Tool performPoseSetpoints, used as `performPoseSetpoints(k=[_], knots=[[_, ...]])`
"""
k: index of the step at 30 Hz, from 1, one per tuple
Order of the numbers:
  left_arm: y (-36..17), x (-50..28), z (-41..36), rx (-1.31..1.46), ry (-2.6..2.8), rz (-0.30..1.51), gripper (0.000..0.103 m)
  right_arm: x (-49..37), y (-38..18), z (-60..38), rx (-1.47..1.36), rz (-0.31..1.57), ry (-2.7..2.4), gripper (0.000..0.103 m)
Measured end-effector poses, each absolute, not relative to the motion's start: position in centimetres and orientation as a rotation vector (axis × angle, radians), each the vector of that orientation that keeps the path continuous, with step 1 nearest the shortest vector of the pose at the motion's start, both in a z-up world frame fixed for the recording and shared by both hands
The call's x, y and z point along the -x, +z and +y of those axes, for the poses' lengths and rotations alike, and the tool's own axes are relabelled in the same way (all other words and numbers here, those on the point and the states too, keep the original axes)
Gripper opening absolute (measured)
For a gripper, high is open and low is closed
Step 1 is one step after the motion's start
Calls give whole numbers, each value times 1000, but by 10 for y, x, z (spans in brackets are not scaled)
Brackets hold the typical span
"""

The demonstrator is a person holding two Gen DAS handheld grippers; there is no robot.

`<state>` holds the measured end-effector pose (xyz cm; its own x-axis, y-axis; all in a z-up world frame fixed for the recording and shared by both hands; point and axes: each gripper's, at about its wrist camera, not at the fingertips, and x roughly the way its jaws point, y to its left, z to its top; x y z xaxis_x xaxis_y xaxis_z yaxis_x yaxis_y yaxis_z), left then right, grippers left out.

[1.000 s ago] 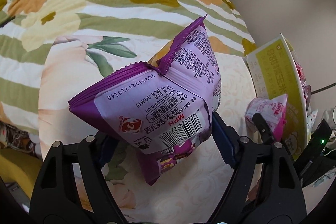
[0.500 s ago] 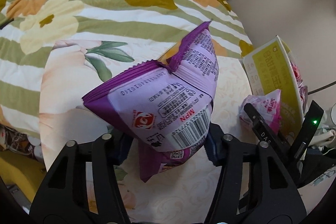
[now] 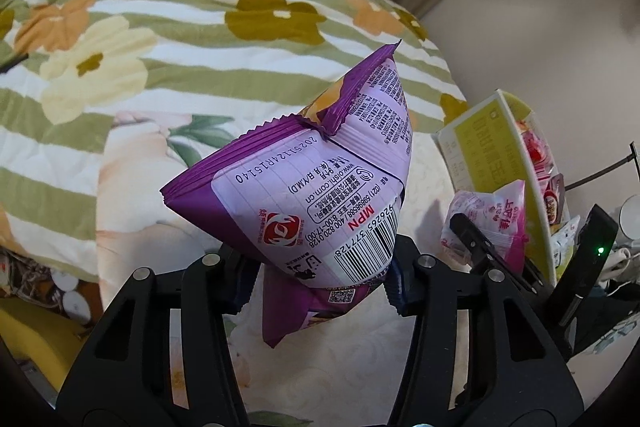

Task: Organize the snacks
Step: 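Carry both bags into the cardboard box and open both grippers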

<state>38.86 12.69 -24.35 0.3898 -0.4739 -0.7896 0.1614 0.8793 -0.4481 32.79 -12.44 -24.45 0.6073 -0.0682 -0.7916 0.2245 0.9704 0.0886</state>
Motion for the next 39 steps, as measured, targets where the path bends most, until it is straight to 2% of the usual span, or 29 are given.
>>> performPoseSetpoints(k=[12, 22, 30, 39], knots=[[-157, -373, 100, 267, -502, 972, 48, -298, -159, -129, -201, 836, -74, 39], [-95, -343, 11, 243, -567, 893, 48, -263, -98, -185, -215, 786, -13, 39], [-83, -318, -95, 281, -574, 891, 48, -243, -67, -281, -179, 759, 35, 39], [-113, -311, -193, 329, -532, 950, 48, -230, -69, -374, -158, 765, 75, 39]])
